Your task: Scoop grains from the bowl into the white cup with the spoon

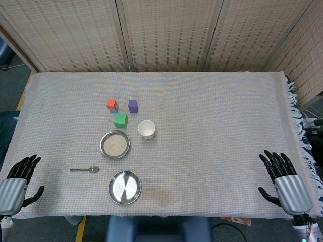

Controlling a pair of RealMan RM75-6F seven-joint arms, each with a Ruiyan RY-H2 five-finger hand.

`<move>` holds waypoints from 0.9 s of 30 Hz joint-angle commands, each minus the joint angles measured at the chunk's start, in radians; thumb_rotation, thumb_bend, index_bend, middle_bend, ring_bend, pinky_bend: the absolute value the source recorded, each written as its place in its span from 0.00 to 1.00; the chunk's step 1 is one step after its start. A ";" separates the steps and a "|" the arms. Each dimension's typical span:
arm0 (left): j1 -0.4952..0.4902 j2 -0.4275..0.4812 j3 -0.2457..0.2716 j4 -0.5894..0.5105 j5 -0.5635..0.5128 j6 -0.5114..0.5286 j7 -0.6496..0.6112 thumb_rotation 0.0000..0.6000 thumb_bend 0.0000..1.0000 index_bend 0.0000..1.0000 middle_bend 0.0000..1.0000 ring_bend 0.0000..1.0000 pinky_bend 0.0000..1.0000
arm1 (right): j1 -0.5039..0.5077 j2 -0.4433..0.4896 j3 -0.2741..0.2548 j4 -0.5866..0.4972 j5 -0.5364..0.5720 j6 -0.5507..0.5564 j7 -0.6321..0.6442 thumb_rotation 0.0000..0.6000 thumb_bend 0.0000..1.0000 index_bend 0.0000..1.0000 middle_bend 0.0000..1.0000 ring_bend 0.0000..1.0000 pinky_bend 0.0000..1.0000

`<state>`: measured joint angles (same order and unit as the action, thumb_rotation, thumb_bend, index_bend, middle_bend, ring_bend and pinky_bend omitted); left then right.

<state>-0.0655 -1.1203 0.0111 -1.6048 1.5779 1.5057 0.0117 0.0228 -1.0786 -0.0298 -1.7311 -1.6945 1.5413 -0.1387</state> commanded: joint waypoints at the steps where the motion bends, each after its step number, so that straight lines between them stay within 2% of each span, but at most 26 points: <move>1: 0.000 0.001 0.001 -0.001 0.001 -0.002 0.001 1.00 0.35 0.00 0.00 0.00 0.11 | 0.000 0.000 0.000 -0.001 -0.001 0.001 0.000 1.00 0.13 0.00 0.00 0.00 0.00; 6: -0.009 -0.006 0.004 0.000 0.000 -0.022 0.012 1.00 0.35 0.00 0.00 0.00 0.12 | 0.001 0.000 0.001 0.001 0.004 -0.003 0.002 1.00 0.13 0.00 0.00 0.00 0.00; 8: -0.017 -0.015 0.002 0.005 -0.004 -0.035 0.025 1.00 0.35 0.00 0.05 0.03 0.14 | 0.000 0.001 0.003 0.001 0.002 0.002 0.004 1.00 0.13 0.00 0.00 0.00 0.00; 9: -0.024 -0.028 -0.004 0.011 -0.006 -0.040 0.038 1.00 0.36 0.00 0.15 0.10 0.19 | -0.001 0.001 0.003 0.002 0.001 0.003 0.003 1.00 0.13 0.00 0.00 0.00 0.00; 10: -0.031 -0.040 -0.009 0.018 -0.005 -0.044 0.044 1.00 0.36 0.00 0.35 0.27 0.31 | -0.001 0.001 0.002 0.002 0.000 0.003 0.003 1.00 0.13 0.00 0.00 0.00 0.00; 11: -0.039 -0.053 -0.014 0.026 -0.002 -0.049 0.045 1.00 0.36 0.01 0.48 0.39 0.40 | -0.001 0.000 0.003 0.001 0.001 0.003 0.004 1.00 0.13 0.00 0.00 0.00 0.00; 13: -0.061 -0.080 -0.017 0.047 -0.001 -0.079 0.041 1.00 0.37 0.06 0.79 0.67 0.68 | 0.002 -0.002 0.006 0.001 0.006 -0.001 0.005 1.00 0.13 0.00 0.00 0.00 0.00; 15: -0.078 -0.113 -0.025 0.078 0.003 -0.091 0.063 1.00 0.38 0.17 0.93 0.81 0.81 | 0.005 -0.004 0.007 0.002 0.011 -0.009 0.004 1.00 0.13 0.00 0.00 0.00 0.00; 16: -0.085 -0.130 -0.029 0.094 0.006 -0.093 0.075 1.00 0.38 0.25 0.97 0.87 0.87 | 0.006 -0.004 0.008 0.002 0.012 -0.011 0.004 1.00 0.13 0.00 0.00 0.00 0.00; 19: -0.104 -0.182 -0.035 0.134 0.015 -0.101 0.096 1.00 0.38 0.43 1.00 0.98 0.98 | 0.009 -0.007 0.011 0.002 0.018 -0.016 0.002 1.00 0.13 0.00 0.00 0.00 0.00; 21: -0.120 -0.208 -0.035 0.149 0.010 -0.128 0.095 1.00 0.38 0.49 1.00 1.00 1.00 | 0.011 -0.008 0.012 0.001 0.022 -0.020 0.002 1.00 0.13 0.00 0.00 0.00 0.00; 27: -0.150 -0.282 -0.040 0.205 -0.033 -0.192 0.143 1.00 0.38 0.49 1.00 1.00 1.00 | 0.014 -0.006 0.013 0.003 0.025 -0.025 0.009 1.00 0.13 0.00 0.00 0.00 0.00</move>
<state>-0.2034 -1.3793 -0.0263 -1.4193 1.5605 1.3338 0.1418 0.0365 -1.0858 -0.0173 -1.7287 -1.6702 1.5167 -0.1320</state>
